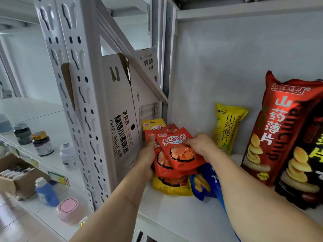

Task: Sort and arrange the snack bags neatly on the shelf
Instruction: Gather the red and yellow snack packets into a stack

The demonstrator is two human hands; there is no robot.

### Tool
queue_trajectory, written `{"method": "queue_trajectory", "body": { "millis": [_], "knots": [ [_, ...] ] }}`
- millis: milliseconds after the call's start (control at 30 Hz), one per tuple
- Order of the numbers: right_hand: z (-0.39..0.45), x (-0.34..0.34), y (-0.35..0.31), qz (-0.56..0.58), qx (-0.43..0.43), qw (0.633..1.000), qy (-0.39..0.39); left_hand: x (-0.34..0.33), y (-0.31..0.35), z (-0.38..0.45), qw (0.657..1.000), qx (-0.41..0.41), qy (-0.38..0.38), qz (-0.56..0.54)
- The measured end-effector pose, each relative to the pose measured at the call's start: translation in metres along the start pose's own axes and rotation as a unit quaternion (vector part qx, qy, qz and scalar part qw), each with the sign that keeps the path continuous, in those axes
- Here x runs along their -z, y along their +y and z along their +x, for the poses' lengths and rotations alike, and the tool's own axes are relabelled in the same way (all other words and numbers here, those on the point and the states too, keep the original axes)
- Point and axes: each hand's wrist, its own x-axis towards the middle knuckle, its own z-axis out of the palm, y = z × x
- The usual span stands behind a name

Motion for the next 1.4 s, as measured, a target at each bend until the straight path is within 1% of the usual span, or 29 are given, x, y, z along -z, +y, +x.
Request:
{"method": "queue_trajectory", "body": {
  "millis": [100, 133, 200, 233, 300, 367, 467, 533, 667, 800, 900, 933, 1000, 1067, 1167, 1267, 1400],
  "knots": [
    [0.002, -0.012, 0.002, -0.043, 0.001, 0.999, -0.015, 0.002, 0.003, -0.002, 0.999, 0.015, -0.033, 0.018],
    [0.002, -0.015, 0.004, -0.054, 0.005, 0.998, -0.03, 0.002, 0.002, -0.002, 0.999, 0.019, -0.029, 0.031],
    [0.004, -0.016, 0.005, -0.046, 0.013, 0.998, -0.039, 0.004, 0.0, 0.0, 0.999, 0.017, 0.005, 0.048],
    [0.007, -0.015, 0.007, -0.033, 0.013, 0.999, -0.025, 0.006, -0.001, 0.001, 0.999, 0.016, 0.017, 0.049],
    [0.018, -0.01, 0.011, -0.049, 0.021, 0.998, 0.037, 0.009, -0.003, 0.003, 0.999, 0.018, 0.028, 0.042],
    [0.025, -0.002, 0.011, -0.061, 0.036, 0.995, 0.064, 0.012, -0.006, 0.006, 0.999, 0.016, 0.031, 0.036],
    [0.04, -0.001, 0.017, -0.027, 0.05, 0.998, 0.013, 0.018, -0.009, 0.013, 0.999, 0.008, 0.031, 0.032],
    [0.052, -0.002, 0.024, -0.043, 0.048, 0.997, -0.041, 0.022, -0.01, 0.014, 0.999, 0.009, 0.035, 0.035],
    [0.071, -0.008, 0.03, -0.081, 0.018, 0.991, -0.105, 0.026, -0.011, 0.016, 0.999, 0.005, 0.033, 0.041],
    [0.081, -0.011, 0.03, -0.12, -0.013, 0.987, -0.11, 0.023, -0.009, 0.014, 0.998, -0.012, 0.035, 0.043],
    [0.089, -0.008, 0.029, -0.188, 0.0, 0.979, -0.081, 0.021, -0.008, 0.012, 0.998, -0.018, 0.043, 0.049],
    [0.094, -0.006, 0.03, -0.193, -0.002, 0.978, -0.077, 0.021, -0.007, 0.011, 0.998, -0.017, 0.045, 0.051],
    [0.101, -0.003, 0.032, -0.159, 0.003, 0.984, -0.081, 0.02, -0.006, 0.009, 0.997, -0.017, 0.048, 0.056],
    [0.102, -0.001, 0.031, -0.088, 0.016, 0.993, -0.082, 0.019, -0.006, 0.008, 0.996, -0.018, 0.052, 0.068],
    [0.094, 0.011, 0.019, 0.024, 0.051, 0.998, -0.038, 0.019, -0.003, 0.007, 0.994, -0.029, 0.059, 0.087],
    [0.083, 0.029, -0.002, 0.071, 0.088, 0.994, 0.004, 0.017, 0.002, 0.005, 0.991, -0.044, 0.063, 0.11],
    [0.062, 0.056, -0.029, 0.122, 0.109, 0.985, 0.063, 0.012, 0.006, 0.002, 0.987, -0.061, 0.073, 0.127]
  ]
}}
